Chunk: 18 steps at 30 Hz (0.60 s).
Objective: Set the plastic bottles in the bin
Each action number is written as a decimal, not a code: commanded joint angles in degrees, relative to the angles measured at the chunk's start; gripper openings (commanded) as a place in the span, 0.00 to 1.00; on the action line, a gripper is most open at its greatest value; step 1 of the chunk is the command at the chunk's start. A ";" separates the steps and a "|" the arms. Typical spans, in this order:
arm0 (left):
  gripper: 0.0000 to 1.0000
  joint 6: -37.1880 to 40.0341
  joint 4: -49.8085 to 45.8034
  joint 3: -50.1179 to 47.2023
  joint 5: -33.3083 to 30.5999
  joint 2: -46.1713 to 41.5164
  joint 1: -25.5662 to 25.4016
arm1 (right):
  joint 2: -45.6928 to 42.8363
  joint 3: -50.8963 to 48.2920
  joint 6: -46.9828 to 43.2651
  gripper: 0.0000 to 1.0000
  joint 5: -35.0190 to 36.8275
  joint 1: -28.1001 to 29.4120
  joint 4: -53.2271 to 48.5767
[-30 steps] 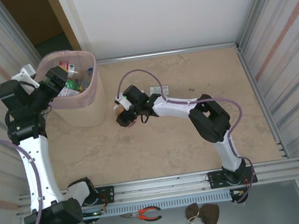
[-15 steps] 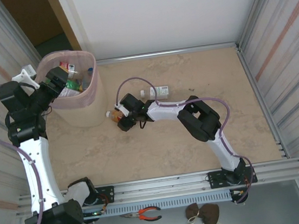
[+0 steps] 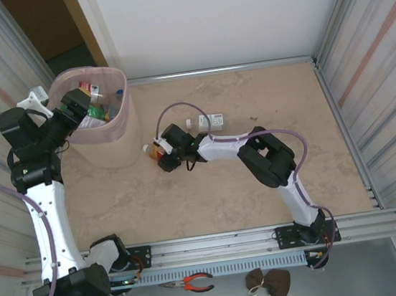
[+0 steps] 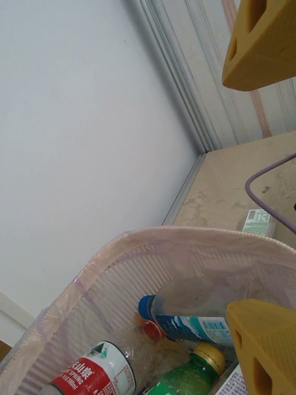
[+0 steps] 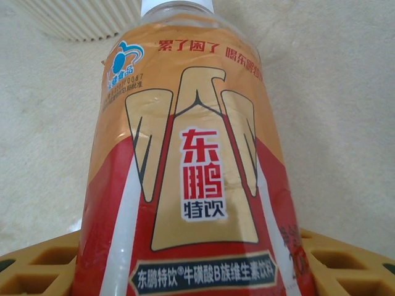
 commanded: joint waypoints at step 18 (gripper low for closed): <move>0.81 5.11 4.68 4.28 8.12 6.69 -8.54 | -28.81 -12.74 2.10 0.53 3.01 -1.74 8.54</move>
